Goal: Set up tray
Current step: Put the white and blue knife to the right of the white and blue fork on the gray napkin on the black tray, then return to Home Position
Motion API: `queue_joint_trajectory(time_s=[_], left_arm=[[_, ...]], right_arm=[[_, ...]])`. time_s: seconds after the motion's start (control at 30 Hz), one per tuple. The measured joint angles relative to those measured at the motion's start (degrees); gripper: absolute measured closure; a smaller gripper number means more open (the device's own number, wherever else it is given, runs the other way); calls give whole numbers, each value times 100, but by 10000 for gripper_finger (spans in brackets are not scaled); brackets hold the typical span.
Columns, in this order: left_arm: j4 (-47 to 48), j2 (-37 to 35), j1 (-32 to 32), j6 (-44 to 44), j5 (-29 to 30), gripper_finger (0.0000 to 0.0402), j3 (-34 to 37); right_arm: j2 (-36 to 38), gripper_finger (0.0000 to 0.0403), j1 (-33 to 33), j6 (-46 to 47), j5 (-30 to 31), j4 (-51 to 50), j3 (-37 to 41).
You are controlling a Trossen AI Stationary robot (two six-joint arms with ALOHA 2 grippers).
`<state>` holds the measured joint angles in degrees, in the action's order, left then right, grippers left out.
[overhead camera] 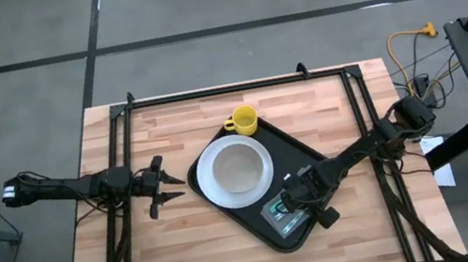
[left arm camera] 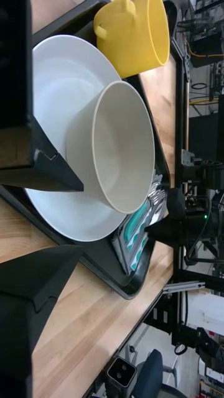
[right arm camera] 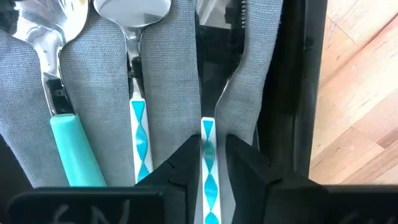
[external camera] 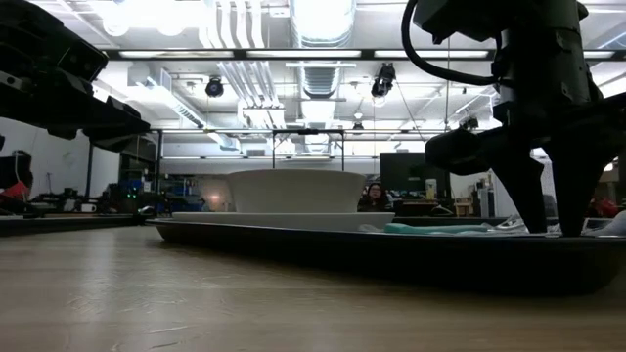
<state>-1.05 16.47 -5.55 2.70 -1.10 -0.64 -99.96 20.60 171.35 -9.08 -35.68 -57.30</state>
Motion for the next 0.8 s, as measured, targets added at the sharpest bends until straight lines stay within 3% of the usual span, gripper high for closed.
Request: queue_joint_trajectory(time_s=[0.57,0.8], left_arm=[[0,0,0,0,0,266,0],[0,0,1,0,-2,266,0]], right_arm=[[18,268,0,-98,2,66,-31],[132,259,-20,-170,2,62,-31]])
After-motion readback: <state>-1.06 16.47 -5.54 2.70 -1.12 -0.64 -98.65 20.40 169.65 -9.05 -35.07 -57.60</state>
